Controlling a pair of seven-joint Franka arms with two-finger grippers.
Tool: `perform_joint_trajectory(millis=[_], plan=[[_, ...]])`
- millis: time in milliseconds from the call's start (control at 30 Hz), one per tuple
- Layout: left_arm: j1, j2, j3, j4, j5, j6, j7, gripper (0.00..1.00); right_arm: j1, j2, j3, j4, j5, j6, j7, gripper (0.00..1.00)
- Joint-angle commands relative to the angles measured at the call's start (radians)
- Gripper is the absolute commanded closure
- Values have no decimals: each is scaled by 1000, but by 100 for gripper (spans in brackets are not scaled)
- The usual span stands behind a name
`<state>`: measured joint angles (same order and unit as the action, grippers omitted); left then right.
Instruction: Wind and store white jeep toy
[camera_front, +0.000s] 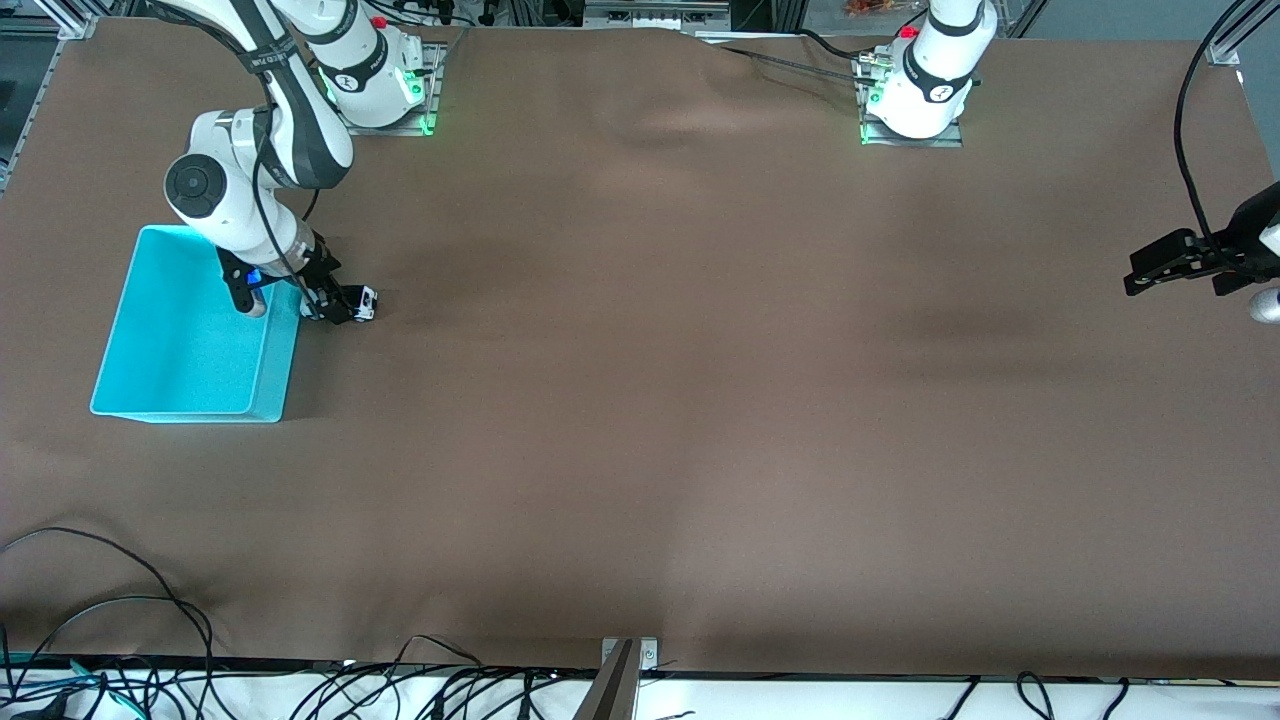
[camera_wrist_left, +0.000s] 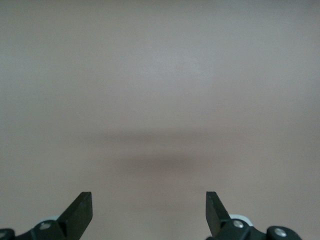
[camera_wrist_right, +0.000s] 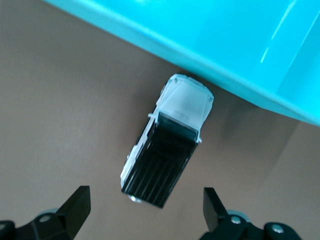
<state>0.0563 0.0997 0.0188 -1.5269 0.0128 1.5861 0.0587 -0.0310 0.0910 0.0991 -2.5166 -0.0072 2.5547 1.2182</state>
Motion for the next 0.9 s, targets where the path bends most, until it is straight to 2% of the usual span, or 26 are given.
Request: perform_joint_trajectory(millis=[0,867], plan=[[-12,-8,16,-9,-30,-8,16,0,-18,-20,-30,-60,-24,88,30,0],[-13,-8,16,-10,-30,-8,16,0,-7,131,-35,-64,-22,269,50,0]])
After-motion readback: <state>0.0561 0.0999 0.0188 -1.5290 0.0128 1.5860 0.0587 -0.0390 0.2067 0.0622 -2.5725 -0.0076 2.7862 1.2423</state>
